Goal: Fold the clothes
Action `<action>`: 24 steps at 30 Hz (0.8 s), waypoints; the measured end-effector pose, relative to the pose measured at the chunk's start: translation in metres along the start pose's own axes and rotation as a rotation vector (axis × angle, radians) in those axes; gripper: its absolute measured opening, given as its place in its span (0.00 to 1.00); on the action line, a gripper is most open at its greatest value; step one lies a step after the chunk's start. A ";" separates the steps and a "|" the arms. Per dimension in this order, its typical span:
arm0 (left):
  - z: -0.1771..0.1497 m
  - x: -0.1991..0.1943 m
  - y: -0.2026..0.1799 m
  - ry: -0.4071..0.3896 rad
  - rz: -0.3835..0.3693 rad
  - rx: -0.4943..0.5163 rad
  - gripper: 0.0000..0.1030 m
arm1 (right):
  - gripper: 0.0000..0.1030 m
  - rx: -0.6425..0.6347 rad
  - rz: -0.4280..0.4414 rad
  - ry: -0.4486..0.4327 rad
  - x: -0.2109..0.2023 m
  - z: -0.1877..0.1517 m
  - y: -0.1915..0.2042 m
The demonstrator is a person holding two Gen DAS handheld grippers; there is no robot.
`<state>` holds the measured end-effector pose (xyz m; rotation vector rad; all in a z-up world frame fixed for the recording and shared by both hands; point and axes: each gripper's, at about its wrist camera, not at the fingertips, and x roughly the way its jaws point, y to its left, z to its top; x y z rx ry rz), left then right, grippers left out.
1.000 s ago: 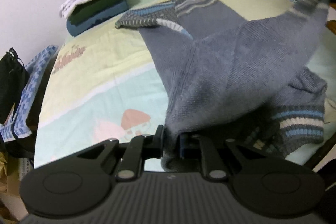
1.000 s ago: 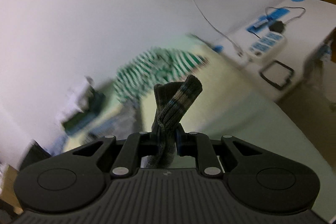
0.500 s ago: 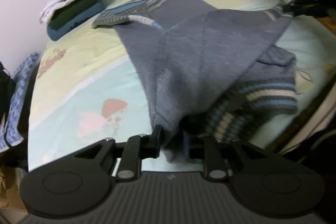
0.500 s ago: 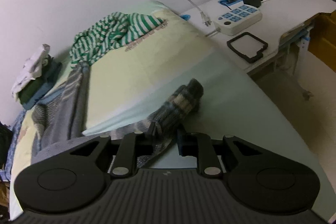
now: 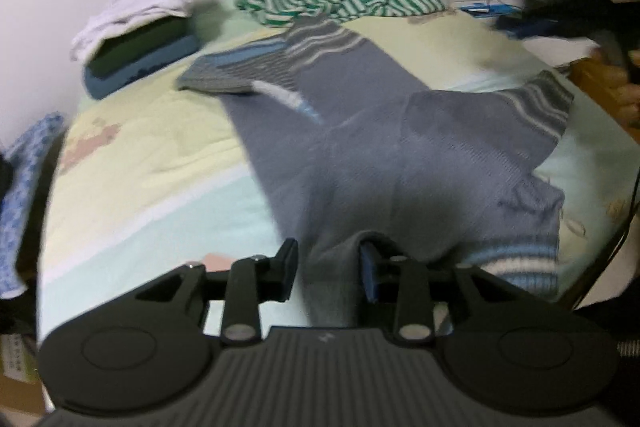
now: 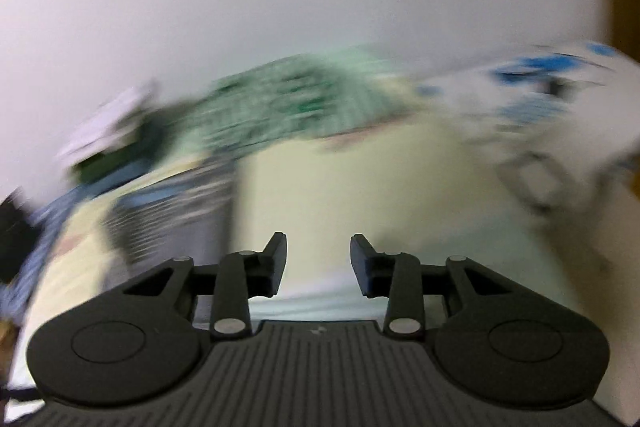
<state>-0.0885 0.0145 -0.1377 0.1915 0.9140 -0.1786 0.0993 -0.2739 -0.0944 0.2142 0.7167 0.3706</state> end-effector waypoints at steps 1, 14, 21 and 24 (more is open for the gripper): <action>0.000 0.007 -0.002 0.009 -0.011 0.001 0.35 | 0.39 -0.059 0.053 0.023 0.011 0.002 0.020; -0.008 0.007 0.000 0.010 -0.040 -0.003 0.43 | 0.56 -0.984 0.140 -0.062 0.161 -0.031 0.261; 0.001 0.001 0.018 -0.018 -0.011 -0.010 0.55 | 0.47 -1.130 0.036 -0.018 0.234 -0.039 0.303; 0.005 0.005 0.019 -0.017 -0.021 0.004 0.55 | 0.18 -1.026 0.052 0.010 0.243 -0.024 0.298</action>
